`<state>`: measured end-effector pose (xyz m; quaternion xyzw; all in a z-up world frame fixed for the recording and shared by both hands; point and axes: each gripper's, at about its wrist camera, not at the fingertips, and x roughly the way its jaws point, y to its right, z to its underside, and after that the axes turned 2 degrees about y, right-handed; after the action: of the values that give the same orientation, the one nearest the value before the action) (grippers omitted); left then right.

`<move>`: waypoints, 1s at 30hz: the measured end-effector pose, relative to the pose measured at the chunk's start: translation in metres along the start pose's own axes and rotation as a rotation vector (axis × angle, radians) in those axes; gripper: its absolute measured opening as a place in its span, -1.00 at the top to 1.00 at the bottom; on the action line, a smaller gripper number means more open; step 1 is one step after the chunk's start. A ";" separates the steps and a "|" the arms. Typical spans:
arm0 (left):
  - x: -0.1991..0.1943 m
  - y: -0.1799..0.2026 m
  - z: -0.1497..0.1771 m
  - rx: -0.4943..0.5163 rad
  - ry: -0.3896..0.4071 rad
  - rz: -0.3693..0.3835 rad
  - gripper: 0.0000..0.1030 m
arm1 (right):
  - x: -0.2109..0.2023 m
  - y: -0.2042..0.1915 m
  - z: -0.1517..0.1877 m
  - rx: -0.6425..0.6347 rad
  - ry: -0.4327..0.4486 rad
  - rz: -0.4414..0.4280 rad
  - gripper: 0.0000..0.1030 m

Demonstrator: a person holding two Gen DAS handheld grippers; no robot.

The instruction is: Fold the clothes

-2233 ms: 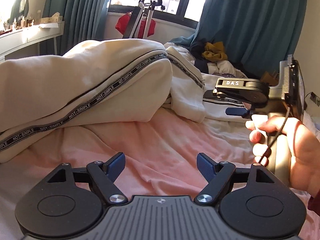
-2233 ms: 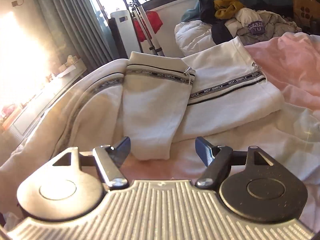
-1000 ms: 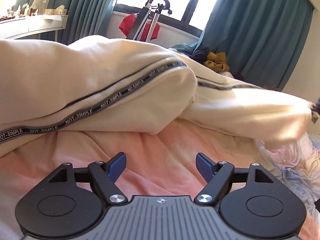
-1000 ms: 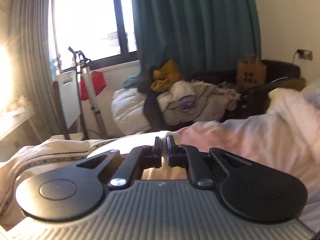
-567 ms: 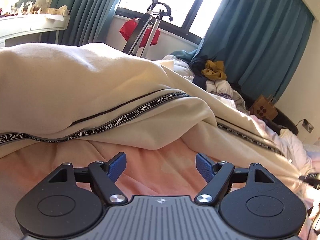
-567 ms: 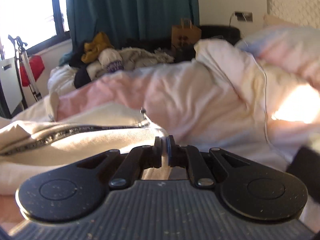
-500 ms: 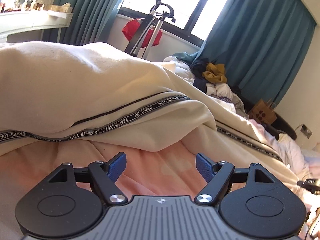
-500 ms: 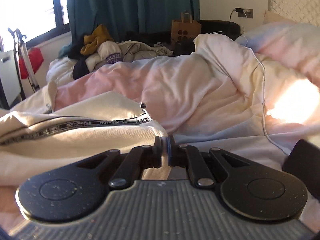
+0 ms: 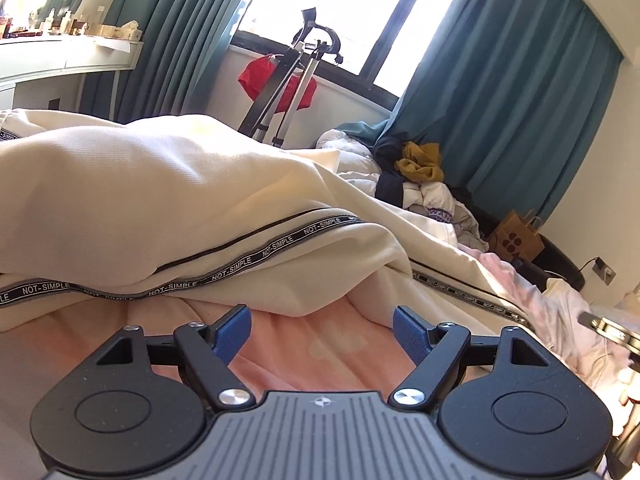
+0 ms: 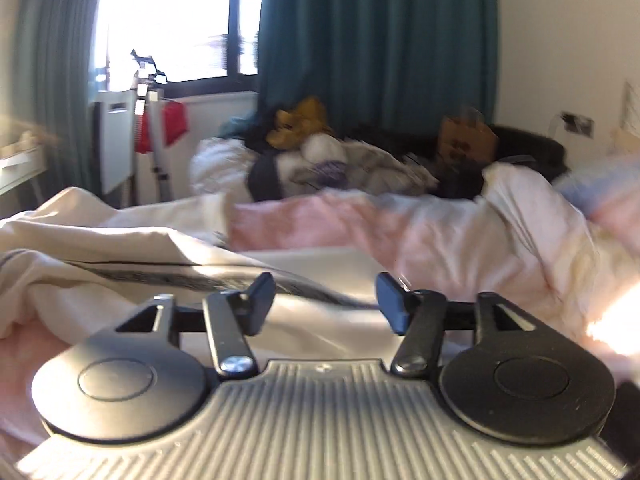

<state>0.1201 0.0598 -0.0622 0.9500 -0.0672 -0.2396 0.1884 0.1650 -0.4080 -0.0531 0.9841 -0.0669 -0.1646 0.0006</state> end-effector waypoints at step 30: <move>0.037 -0.026 -0.009 0.069 -0.045 0.130 -0.57 | 0.156 -0.273 -0.049 -0.701 -0.298 -0.536 0.81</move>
<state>0.1578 0.0790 -0.0806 0.9439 -0.1414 -0.2457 0.1692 0.3630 -0.1592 -0.0639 0.8726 0.2501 -0.3114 0.2812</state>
